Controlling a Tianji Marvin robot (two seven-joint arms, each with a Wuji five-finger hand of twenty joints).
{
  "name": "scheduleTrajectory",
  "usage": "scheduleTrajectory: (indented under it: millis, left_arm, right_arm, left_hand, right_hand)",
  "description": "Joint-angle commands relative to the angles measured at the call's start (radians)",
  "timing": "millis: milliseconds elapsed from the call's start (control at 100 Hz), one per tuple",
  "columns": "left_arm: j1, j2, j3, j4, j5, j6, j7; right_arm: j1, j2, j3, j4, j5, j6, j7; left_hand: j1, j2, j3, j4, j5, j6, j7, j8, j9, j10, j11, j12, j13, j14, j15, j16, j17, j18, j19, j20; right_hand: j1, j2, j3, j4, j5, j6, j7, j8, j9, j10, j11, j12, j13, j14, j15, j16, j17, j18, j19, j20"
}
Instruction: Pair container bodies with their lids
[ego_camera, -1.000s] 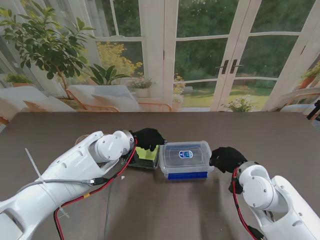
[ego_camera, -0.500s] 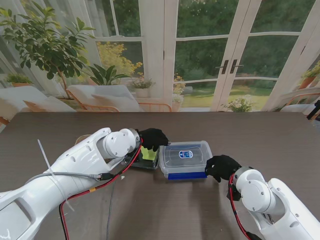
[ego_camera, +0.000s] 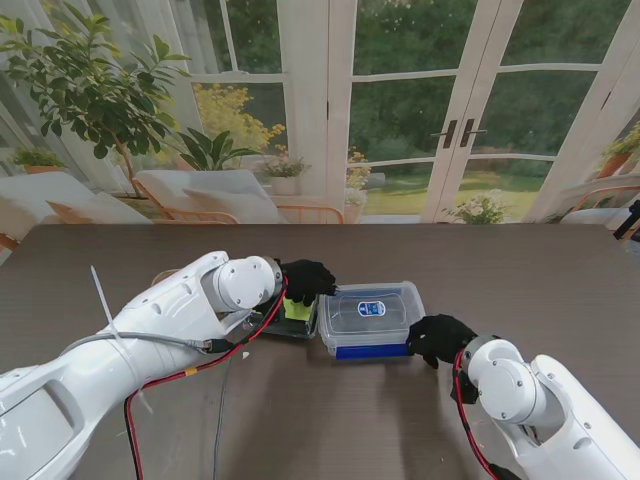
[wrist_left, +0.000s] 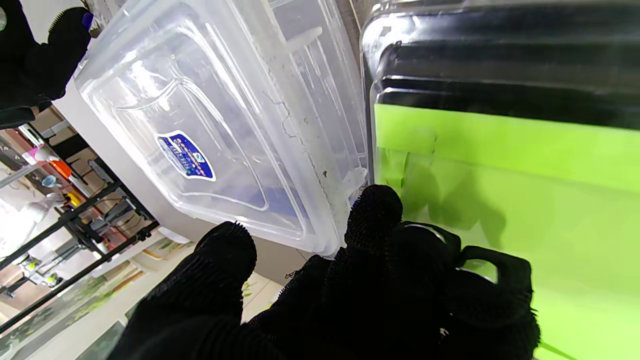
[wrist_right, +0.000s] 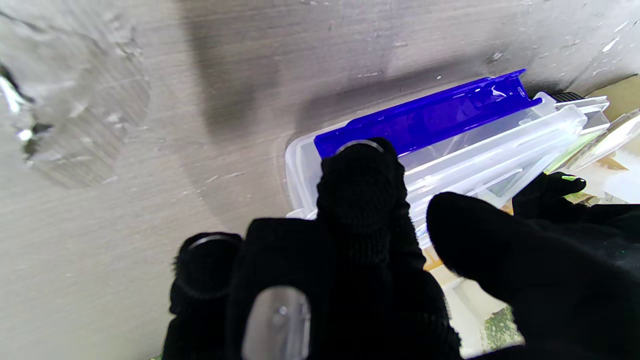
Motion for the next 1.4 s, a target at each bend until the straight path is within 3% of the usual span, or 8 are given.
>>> scheduleTrajectory:
  millis: [0,190,570,1390]
  left_arm:
    - [-0.008,-0.014,0.002,0.009,-0.012,0.002,-0.032]
    - [-0.013,-0.019,0.010,0.024,-0.029,-0.015,-0.048]
    - [-0.001,0.002,0.008,-0.016,-0.043,-0.023,-0.087]
    - [-0.023,-0.001,0.037,-0.035,-0.044,-0.055,-0.101]
  right_arm:
    - [0.001,-0.001,-0.007,0.006,0.001,0.001,0.016]
    - [0.018,-0.001,-0.021,0.026,0.005,0.007,0.019]
    - [0.048,-0.002,-0.047,0.071,0.007,0.023,0.012]
    - [0.046,-0.004,-0.023,0.078,0.006,0.045,0.007]
  left_hand:
    - [-0.023,0.005,-0.031,0.017,0.006,-0.001,0.015,0.007,-0.011,0.028,0.018,0.013,0.028,0.026,0.004,0.004,0.027,-0.045,0.061,-0.010]
    - [-0.013,0.008,-0.041,0.018,0.049,0.005,0.029,0.011,-0.011,0.030,0.018,0.014,0.025,0.027,0.003,0.002,0.020,-0.046,0.059,-0.013]
    - [0.001,0.014,-0.062,0.019,0.112,0.012,0.047,0.018,-0.004,0.031,0.020,0.014,0.026,0.030,0.003,0.000,0.016,-0.045,0.056,-0.015]
    - [0.018,0.022,-0.094,0.022,0.135,-0.007,0.050,0.023,0.004,0.026,0.030,0.020,0.038,0.022,0.011,-0.001,0.026,-0.048,0.062,-0.012]
  right_hand:
    - [-0.036,0.018,-0.002,0.025,-0.036,-0.004,-0.018,0.012,0.047,0.072,0.021,-0.004,-0.006,-0.027,0.031,-0.001,0.641,0.035,0.044,-0.011]
    - [-0.034,0.020,-0.004,0.024,-0.059,0.001,-0.046,0.009,0.047,0.073,0.026,-0.004,-0.007,-0.027,0.034,0.000,0.641,0.037,0.045,-0.011]
    - [-0.030,0.024,-0.006,0.023,-0.113,0.020,-0.092,0.012,0.047,0.072,0.029,-0.008,-0.006,-0.030,0.036,0.001,0.641,0.039,0.044,-0.009]
    - [-0.029,0.024,-0.006,0.022,-0.113,0.033,-0.086,0.026,0.047,0.071,0.038,-0.010,-0.007,-0.029,0.039,0.002,0.641,0.039,0.044,-0.009]
